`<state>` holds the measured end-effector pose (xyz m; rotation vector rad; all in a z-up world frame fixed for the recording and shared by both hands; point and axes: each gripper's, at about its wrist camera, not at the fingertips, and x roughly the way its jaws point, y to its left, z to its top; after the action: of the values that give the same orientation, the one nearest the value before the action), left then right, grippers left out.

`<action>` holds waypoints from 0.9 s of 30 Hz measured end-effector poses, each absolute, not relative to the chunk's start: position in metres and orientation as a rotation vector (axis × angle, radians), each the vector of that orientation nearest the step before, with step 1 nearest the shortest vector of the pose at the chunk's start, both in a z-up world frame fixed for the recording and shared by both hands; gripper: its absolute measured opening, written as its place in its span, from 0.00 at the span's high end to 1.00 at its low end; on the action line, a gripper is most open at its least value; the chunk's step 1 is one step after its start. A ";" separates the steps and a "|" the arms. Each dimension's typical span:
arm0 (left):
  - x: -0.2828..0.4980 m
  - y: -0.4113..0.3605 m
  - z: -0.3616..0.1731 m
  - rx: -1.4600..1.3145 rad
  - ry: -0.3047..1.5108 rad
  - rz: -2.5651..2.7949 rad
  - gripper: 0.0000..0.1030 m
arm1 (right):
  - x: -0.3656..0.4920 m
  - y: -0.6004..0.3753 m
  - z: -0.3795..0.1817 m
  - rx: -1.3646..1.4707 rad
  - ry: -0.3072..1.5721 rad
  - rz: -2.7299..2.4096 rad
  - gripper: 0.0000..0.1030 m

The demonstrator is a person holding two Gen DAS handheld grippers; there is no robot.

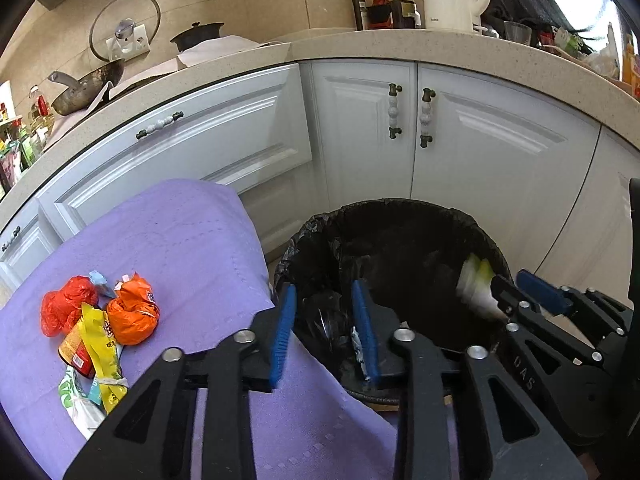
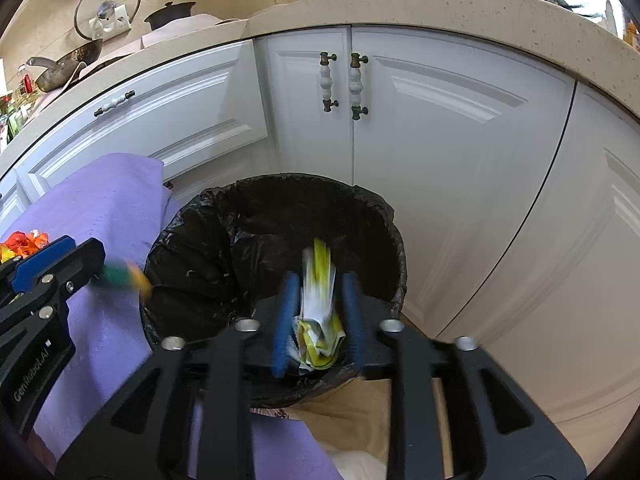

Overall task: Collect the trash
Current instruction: 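Open both grippers over the bin to drop the can and wrapper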

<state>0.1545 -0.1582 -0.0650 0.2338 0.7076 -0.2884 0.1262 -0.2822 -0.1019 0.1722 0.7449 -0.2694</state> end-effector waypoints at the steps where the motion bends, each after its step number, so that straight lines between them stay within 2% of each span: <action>1: 0.154 -0.158 -0.065 0.236 0.706 -0.288 0.62 | 0.126 -0.282 -0.101 0.172 0.743 -0.270 0.68; 6: 0.150 -0.156 -0.064 0.231 0.689 -0.272 0.45 | 0.124 -0.281 -0.096 0.166 0.733 -0.275 0.64; 12: 0.145 -0.144 -0.058 0.217 0.684 -0.253 0.35 | 0.120 -0.273 -0.086 0.153 0.721 -0.267 0.63; 27: 0.116 -0.069 -0.040 0.172 0.675 -0.170 0.31 | 0.110 -0.207 -0.059 0.093 0.688 -0.165 0.63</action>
<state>0.1155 -0.0692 -0.0402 0.1717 0.6753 -0.1699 0.1095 -0.2069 -0.0591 0.0932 0.6883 -0.1653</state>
